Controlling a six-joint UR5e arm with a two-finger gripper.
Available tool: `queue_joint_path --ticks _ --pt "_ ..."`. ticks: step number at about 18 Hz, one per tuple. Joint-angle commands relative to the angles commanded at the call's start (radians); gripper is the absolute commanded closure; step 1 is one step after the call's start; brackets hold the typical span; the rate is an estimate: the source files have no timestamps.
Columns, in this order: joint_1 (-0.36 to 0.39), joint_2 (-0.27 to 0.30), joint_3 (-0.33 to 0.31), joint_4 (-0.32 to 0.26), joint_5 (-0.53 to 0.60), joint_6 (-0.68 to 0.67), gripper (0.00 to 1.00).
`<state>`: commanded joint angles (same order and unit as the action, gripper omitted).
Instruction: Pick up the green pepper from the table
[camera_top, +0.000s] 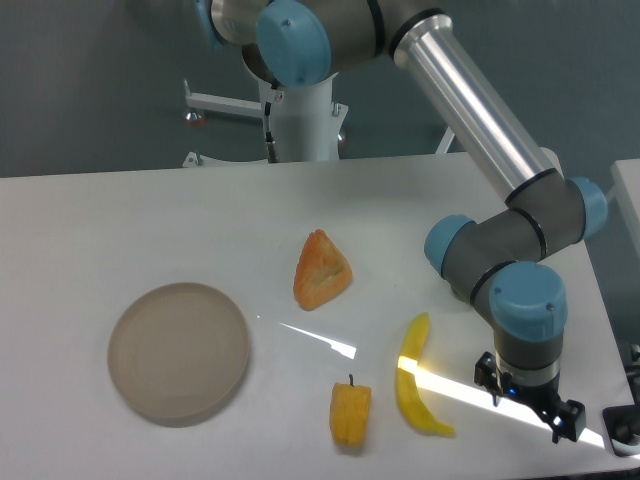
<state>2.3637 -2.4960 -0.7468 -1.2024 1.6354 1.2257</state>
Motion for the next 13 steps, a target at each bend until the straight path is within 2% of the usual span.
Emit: queue_joint_path --ticks 2,5,8,13 --pt "0.04 0.046 -0.041 -0.063 -0.019 0.002 0.0" --pt "0.096 0.11 -0.106 -0.109 -0.098 0.002 0.0" --pt "0.147 0.156 -0.17 -0.123 -0.164 0.006 0.0" --pt "0.248 0.242 -0.324 -0.137 -0.278 0.034 0.0"
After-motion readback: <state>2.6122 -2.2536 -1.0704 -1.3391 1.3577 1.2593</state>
